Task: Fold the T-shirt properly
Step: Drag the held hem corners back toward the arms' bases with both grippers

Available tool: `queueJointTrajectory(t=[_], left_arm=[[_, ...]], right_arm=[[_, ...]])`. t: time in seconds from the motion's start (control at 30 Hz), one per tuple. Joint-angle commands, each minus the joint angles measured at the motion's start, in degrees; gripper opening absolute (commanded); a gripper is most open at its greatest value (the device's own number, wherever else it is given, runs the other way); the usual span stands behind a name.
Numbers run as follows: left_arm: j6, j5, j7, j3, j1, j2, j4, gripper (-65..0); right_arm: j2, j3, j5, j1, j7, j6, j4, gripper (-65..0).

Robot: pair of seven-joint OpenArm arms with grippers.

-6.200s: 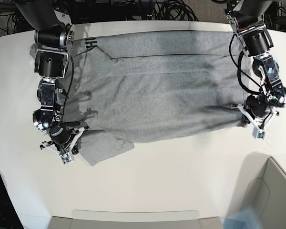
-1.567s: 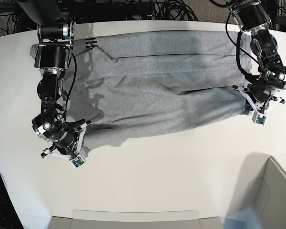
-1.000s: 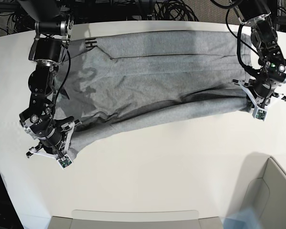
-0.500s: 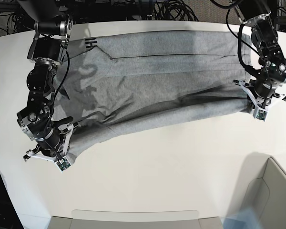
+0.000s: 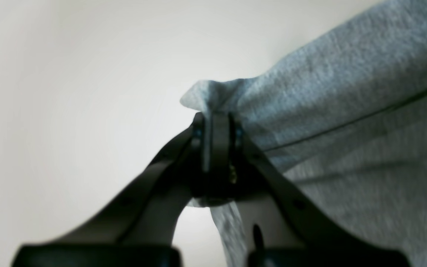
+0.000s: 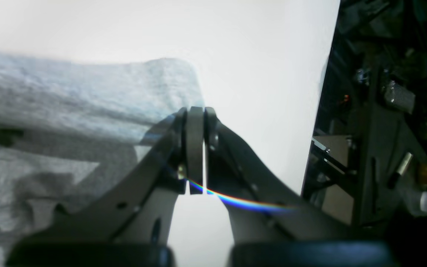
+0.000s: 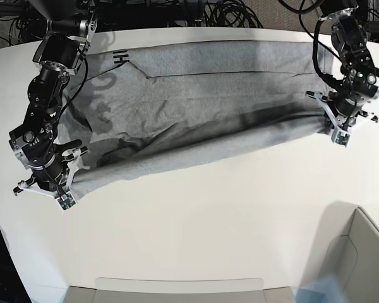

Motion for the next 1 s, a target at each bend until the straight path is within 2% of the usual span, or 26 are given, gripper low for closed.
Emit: queueJointTrajectory(t=[0.0, 0.37, 0.7, 0.83, 0.97], left_arm=[[0.30, 0.31, -0.44, -0.32, -0.41, -1.03, 0.97, -65.0], [0.21, 0.31, -0.44, -0.32, 5.66, -0.94, 1.06, -65.0], [0.21, 0.31, -0.53, 0.21, 6.01, -0.86, 1.06, -65.0], [0.21, 0.31, -0.53, 0.03, 5.84, 0.20, 0.88, -65.0], [0.21, 0.31, -0.53, 0.39, 5.75, 0.29, 0.79, -65.0]], right_arm=[[0.69, 0.72, -0.23, 0.39, 0.46, 0.91, 1.41, -65.0], [0.61, 1.33, 0.12, -7.52, 0.46, 0.91, 6.60, -65.0], [0.17, 0.98, -0.06, -8.31, 0.55, 0.91, 6.33, -64.4], [-0.80, -0.34, 0.12, -8.05, 0.90, 0.91, 4.66, -50.5], [-1.24, -2.54, 0.29, -6.82, 0.99, 0.91, 0.62, -40.1]])
